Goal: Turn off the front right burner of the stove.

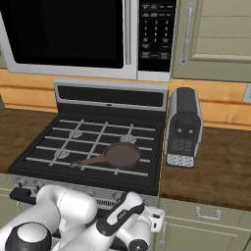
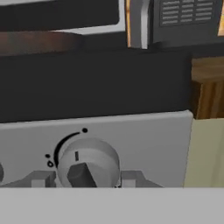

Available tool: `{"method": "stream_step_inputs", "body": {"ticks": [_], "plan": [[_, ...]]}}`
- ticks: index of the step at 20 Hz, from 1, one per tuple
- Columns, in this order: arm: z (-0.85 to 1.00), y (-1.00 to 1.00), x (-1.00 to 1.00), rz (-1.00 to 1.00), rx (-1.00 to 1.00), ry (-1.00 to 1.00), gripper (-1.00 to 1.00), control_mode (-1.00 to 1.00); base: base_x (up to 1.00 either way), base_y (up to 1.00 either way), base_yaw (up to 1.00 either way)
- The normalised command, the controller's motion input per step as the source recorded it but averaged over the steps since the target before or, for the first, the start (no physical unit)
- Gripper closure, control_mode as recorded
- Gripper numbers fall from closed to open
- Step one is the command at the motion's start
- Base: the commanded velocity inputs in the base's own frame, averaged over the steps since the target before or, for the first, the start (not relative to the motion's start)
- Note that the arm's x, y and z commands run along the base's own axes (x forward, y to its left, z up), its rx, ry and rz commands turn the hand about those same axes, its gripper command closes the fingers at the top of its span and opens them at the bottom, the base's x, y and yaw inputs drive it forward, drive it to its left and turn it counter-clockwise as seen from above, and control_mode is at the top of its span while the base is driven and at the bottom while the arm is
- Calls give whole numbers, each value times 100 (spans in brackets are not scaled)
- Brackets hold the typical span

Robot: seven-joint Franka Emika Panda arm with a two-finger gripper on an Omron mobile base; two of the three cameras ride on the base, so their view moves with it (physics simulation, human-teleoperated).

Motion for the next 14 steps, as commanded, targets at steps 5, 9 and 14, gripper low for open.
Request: {"method": "stream_step_inputs", "body": {"ticks": [5, 9, 14], "plan": [[29, -31, 1, -22, 61, 9, 100, -100, 0, 0, 0], [30, -23, 0, -17, 47, 4, 100, -100, 0, 0, 0], [2, 0, 0, 0, 2, -1, 100, -100, 0, 0, 0]]}}
